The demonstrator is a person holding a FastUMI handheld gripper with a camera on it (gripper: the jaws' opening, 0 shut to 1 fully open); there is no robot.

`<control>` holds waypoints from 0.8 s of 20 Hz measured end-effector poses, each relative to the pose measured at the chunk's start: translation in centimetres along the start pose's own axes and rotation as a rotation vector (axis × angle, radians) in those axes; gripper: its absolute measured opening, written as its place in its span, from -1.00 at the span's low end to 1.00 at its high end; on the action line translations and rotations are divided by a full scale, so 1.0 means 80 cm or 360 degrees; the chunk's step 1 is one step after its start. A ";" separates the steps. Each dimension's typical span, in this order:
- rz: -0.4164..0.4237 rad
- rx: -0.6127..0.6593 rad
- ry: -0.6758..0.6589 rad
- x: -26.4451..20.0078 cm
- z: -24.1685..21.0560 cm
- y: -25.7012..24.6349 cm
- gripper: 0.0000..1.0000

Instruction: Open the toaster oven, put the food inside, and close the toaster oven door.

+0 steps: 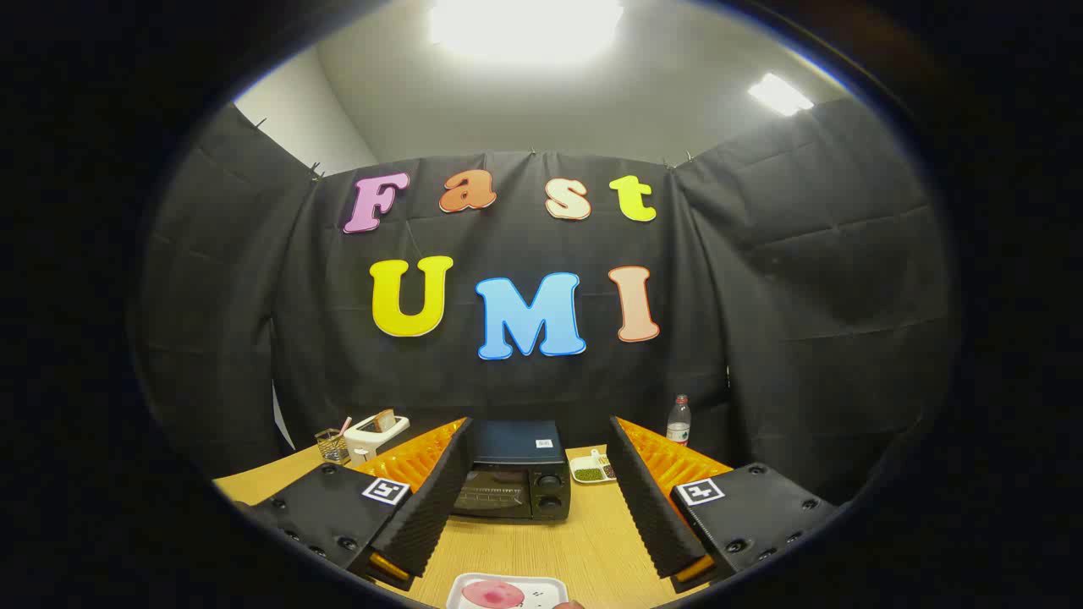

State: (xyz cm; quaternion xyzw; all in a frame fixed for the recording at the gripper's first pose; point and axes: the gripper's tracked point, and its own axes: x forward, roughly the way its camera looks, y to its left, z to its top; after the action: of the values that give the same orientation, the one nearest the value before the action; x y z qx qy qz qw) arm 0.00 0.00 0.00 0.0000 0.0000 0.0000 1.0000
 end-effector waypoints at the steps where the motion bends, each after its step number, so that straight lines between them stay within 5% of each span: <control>1: 0.0007 -0.0006 0.0002 0.000 -0.001 0.002 0.97; 16: 0.0071 0.0001 0.0038 0.028 -0.013 0.031 0.97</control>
State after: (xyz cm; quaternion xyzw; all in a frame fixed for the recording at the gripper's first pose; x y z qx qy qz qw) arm 2.23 2.47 -1.03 0.0004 0.0120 0.0223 0.9997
